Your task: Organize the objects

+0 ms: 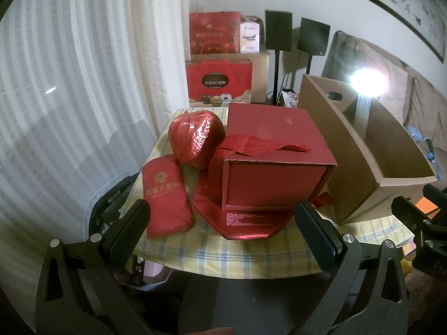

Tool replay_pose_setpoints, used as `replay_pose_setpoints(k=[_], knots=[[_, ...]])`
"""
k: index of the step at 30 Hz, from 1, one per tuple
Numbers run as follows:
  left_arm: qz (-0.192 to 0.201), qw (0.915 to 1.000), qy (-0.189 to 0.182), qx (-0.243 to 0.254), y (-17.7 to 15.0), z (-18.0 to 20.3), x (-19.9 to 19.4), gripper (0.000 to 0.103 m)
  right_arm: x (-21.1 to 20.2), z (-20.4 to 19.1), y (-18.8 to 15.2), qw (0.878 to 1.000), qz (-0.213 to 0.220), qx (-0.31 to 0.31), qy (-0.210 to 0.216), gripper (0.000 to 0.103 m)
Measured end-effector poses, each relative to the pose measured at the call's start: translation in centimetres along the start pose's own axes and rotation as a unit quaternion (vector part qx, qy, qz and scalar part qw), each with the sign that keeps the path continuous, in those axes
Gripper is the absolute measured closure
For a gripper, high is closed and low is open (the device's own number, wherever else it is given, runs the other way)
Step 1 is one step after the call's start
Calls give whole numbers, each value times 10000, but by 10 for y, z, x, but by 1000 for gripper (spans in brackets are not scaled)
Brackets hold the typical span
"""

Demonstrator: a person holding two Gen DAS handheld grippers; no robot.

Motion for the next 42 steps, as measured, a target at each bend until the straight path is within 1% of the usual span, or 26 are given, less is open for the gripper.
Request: replay_pose_setpoints(k=[4, 7, 11, 14, 16, 18, 19, 21, 22, 23, 24, 26, 29, 32, 35, 40, 42], knots=[[12, 10000, -29, -5, 1, 0, 0, 0, -1, -5, 2, 9998, 29, 42, 192, 0], [50, 10000, -68, -18, 3, -2, 1, 0, 1, -9, 4, 9997, 49, 13, 252, 0], [242, 9995, -166, -77, 7, -9, 0, 0, 4, -16, 5, 9991, 61, -1, 422, 1], [254, 9993, -228, -127, 9, -17, 4, 0, 8, -25, 7, 9984, 76, -121, 540, 4], [212, 9988, -347, -264, 9, -24, 9, 2, 8, -31, 7, 9977, 116, -236, 628, 8], [167, 9978, -485, -411, 8, -32, 15, 4, 10, -38, 9, 9965, 158, -339, 743, 19], [149, 9973, -550, -453, 8, -34, 17, 4, 11, -43, 9, 9957, 164, -403, 820, 22], [118, 9959, -716, -547, 7, -39, 24, 4, 15, -50, 9, 9942, 116, -491, 953, 34], [128, 9953, -778, -560, 6, -41, 25, 5, 18, -56, 8, 9931, 91, -542, 1039, 37], [148, 9947, -856, -556, 7, -42, 28, 9, 20, -60, 8, 9921, 73, -587, 1105, 42], [177, 9941, -935, -529, 6, -42, 30, 10, 24, -65, 6, 9910, 39, -637, 1174, 45], [193, 9933, -1045, -455, 7, -41, 36, 12, 31, -74, 2, 9892, -53, -697, 1292, 49], [234, 9917, -1210, -358, 5, -37, 41, 13, 40, -82, -3, 9875, -128, -673, 1420, 50], [193, 9901, -1356, -322, 4, -34, 48, 17, 50, -82, -6, 9874, -201, -686, 1412, 51], [127, 9894, -1408, -317, 1, -34, 55, 19, 56, -82, -7, 9875, -241, -685, 1396, 52], [96, 9879, -1512, -319, 0, -33, 66, 19, 68, -82, -9, 9872, -295, -750, 1377, 52], [92, 9865, -1607, -293, 0, -30, 69, 19, 70, -84, -10, 9863, -323, -775, 1418, 52]])
Point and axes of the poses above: each gripper's, at about its wrist camera, not at the fingertips, and x roughly the way its jaws point, z to its right, y to its top, the point moved 6 cm from there along x, roughly the way its jaws point, and after that the axes turned 13 degrees about z, right-handed, at the moved point
